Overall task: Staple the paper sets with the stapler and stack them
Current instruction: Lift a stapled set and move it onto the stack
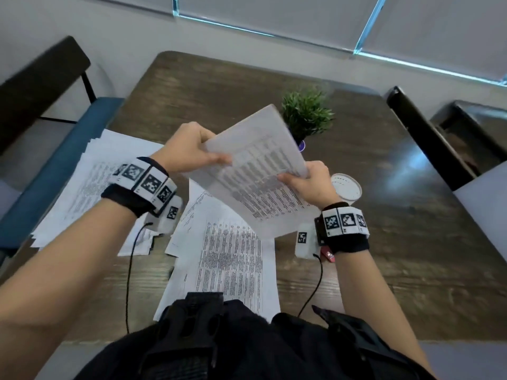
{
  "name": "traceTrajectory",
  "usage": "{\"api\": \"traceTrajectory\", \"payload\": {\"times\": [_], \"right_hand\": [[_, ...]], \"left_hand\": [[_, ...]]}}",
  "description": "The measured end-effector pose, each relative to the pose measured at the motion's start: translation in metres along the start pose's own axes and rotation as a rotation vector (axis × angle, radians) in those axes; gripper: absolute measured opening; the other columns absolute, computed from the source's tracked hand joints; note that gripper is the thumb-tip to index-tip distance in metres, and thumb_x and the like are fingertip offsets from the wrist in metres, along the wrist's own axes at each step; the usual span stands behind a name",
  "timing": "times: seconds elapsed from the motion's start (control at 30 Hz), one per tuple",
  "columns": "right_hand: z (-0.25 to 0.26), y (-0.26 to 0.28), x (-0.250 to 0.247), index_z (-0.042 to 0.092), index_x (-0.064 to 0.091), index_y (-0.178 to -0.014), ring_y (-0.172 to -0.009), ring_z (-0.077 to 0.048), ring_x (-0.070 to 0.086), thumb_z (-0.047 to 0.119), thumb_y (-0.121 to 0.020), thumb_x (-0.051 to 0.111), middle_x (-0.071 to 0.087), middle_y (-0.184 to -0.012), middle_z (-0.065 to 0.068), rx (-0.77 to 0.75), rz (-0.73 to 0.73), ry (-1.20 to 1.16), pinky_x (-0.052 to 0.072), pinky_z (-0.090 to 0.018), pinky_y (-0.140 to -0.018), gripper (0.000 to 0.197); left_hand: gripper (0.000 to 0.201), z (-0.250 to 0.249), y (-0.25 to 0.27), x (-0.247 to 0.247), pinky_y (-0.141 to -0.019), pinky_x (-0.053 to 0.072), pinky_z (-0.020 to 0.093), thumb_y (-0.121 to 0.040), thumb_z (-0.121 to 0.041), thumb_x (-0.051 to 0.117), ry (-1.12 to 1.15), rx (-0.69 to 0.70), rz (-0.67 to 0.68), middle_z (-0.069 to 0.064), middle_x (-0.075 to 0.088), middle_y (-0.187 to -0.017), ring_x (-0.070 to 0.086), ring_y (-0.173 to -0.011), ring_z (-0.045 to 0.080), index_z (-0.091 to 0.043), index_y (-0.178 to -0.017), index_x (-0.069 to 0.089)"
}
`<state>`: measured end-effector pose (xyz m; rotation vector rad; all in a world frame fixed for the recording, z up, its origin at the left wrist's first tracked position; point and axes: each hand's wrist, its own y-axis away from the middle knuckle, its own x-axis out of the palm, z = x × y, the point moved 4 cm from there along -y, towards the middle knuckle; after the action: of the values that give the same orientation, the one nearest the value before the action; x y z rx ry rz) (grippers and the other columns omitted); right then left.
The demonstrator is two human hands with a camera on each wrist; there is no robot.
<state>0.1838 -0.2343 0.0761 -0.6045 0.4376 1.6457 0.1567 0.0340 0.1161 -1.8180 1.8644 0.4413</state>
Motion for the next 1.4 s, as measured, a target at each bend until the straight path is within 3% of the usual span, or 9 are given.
{"api": "traceTrajectory", "payload": {"times": [0.07,0.2,0.33,0.53,0.73,0.87,1.03,1.17,1.4], "right_hand": [[-0.010,0.003,-0.008,0.023,0.071,-0.073,-0.069,-0.019,0.068,0.022,-0.080,0.079,0.071,-0.070,0.005,0.020,-0.061,-0.171,0.056,-0.040,-0.067,0.011],[-0.015,0.012,0.004,0.014,0.070,-0.085,-0.077,-0.009,0.072,0.009,-0.082,0.075,0.074,-0.075,0.005,0.027,-0.059,-0.422,0.059,-0.027,-0.071,0.008],[-0.013,0.014,0.030,0.014,0.066,-0.091,-0.087,-0.009,0.070,0.003,-0.080,0.076,0.073,-0.092,0.001,0.070,-0.065,-0.558,0.056,-0.026,-0.079,0.018],[-0.018,0.006,0.042,0.011,0.069,-0.103,-0.106,-0.026,0.068,-0.002,-0.072,0.081,0.072,-0.109,-0.013,0.025,-0.146,-0.700,0.054,-0.042,-0.092,0.036],[-0.018,0.006,0.059,0.003,0.069,-0.105,-0.099,-0.019,0.070,-0.005,-0.071,0.080,0.075,-0.096,0.002,0.035,-0.140,-0.678,0.058,-0.031,-0.081,0.036],[-0.036,0.012,0.079,-0.026,0.054,-0.094,-0.094,-0.058,0.058,0.029,-0.059,0.093,0.061,-0.099,-0.038,0.166,-0.105,-0.587,0.049,-0.068,-0.076,0.076],[-0.031,0.007,0.068,0.004,0.071,-0.097,-0.091,-0.015,0.072,-0.003,-0.070,0.082,0.076,-0.088,0.003,0.115,-0.165,-0.646,0.059,-0.028,-0.076,0.029],[-0.045,0.003,0.071,0.005,0.070,-0.102,-0.095,-0.015,0.071,0.000,-0.072,0.081,0.075,-0.092,0.003,0.118,-0.156,-0.634,0.058,-0.031,-0.082,0.032],[-0.041,0.000,0.072,0.007,0.069,-0.100,-0.085,-0.004,0.071,0.004,-0.079,0.077,0.072,-0.091,0.005,0.118,-0.150,-0.592,0.057,-0.022,-0.073,0.022]], "left_hand": [[0.020,0.020,-0.006,-0.012,-0.058,0.052,0.019,-0.067,-0.029,0.088,0.112,-0.068,-0.056,0.008,0.073,-0.082,0.062,-0.064,0.003,-0.017,-0.077,0.075],[0.029,0.039,-0.009,0.002,-0.083,0.053,0.060,-0.063,-0.027,0.089,0.513,-0.134,-0.204,0.007,0.076,-0.091,0.071,-0.088,0.030,-0.017,-0.088,0.077],[0.053,0.039,-0.007,0.041,-0.078,0.059,0.031,-0.058,-0.026,0.090,0.598,-0.148,-0.211,0.006,0.075,-0.097,0.071,-0.087,0.015,-0.004,-0.101,0.071],[0.031,0.033,0.000,0.052,-0.071,0.058,0.024,-0.072,-0.005,0.083,0.645,-0.065,-0.280,0.002,0.075,-0.094,0.072,-0.088,0.013,-0.003,-0.101,0.070],[0.026,0.053,0.002,0.062,-0.072,0.060,0.032,-0.071,-0.019,0.083,0.637,-0.065,-0.344,0.006,0.075,-0.090,0.072,-0.087,0.018,-0.008,-0.091,0.071],[0.023,0.073,0.011,0.082,-0.073,0.059,0.031,-0.073,-0.018,0.082,0.574,-0.157,-0.296,0.008,0.072,-0.089,0.070,-0.085,0.017,-0.011,-0.089,0.068],[0.021,0.080,0.008,0.083,-0.070,0.059,0.027,-0.069,-0.020,0.084,0.592,-0.181,-0.337,0.002,0.073,-0.086,0.071,-0.080,0.011,-0.018,-0.085,0.070],[0.028,0.094,0.010,0.082,-0.063,0.058,0.030,-0.071,-0.023,0.085,0.464,-0.213,-0.249,0.008,0.071,-0.077,0.069,-0.067,0.015,-0.003,-0.082,0.069],[0.051,0.111,0.018,0.098,-0.043,0.038,0.022,-0.071,-0.033,0.084,0.414,-0.338,-0.230,-0.012,0.037,-0.041,0.035,-0.036,0.005,-0.018,-0.056,0.038]]}}
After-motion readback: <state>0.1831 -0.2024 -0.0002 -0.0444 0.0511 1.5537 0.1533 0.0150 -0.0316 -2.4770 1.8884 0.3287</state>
